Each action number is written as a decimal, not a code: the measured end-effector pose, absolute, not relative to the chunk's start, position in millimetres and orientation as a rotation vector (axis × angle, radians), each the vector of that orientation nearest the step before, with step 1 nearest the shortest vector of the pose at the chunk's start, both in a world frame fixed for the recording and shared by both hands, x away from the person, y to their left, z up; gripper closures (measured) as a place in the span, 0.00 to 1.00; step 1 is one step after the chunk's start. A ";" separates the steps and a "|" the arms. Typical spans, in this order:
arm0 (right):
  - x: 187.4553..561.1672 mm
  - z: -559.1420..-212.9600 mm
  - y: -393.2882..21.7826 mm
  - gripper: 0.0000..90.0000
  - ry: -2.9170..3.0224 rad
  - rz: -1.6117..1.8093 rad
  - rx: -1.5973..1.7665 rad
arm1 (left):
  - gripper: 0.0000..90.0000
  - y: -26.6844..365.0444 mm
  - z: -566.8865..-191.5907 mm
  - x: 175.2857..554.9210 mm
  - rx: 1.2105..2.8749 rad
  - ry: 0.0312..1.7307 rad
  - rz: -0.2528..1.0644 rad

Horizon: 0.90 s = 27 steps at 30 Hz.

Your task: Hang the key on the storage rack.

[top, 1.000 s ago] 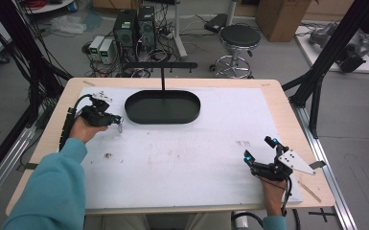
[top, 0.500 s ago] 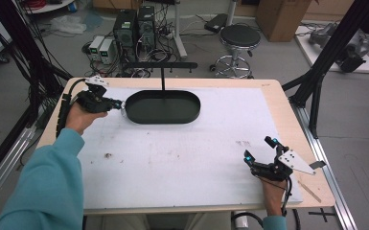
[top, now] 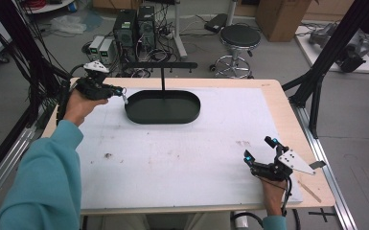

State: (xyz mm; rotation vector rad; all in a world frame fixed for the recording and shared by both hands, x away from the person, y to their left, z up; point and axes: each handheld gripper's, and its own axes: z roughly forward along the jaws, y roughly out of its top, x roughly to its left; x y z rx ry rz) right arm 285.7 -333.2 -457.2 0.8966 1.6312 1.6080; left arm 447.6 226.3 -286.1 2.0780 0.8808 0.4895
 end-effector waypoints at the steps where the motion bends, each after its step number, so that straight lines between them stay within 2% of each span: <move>1: 285.8 -457.3 -333.2 0.04 1.630 1.610 0.896 | 0.98 225.4 -283.7 449.0 2.068 0.876 0.484; 12: 285.7 -457.2 -333.2 0.04 1.632 1.608 0.897 | 0.98 211.6 -254.3 467.8 2.065 0.849 0.514; 27: 286.0 -457.3 -333.8 0.04 1.626 1.611 0.893 | 0.98 195.1 -254.0 493.4 2.090 0.839 0.498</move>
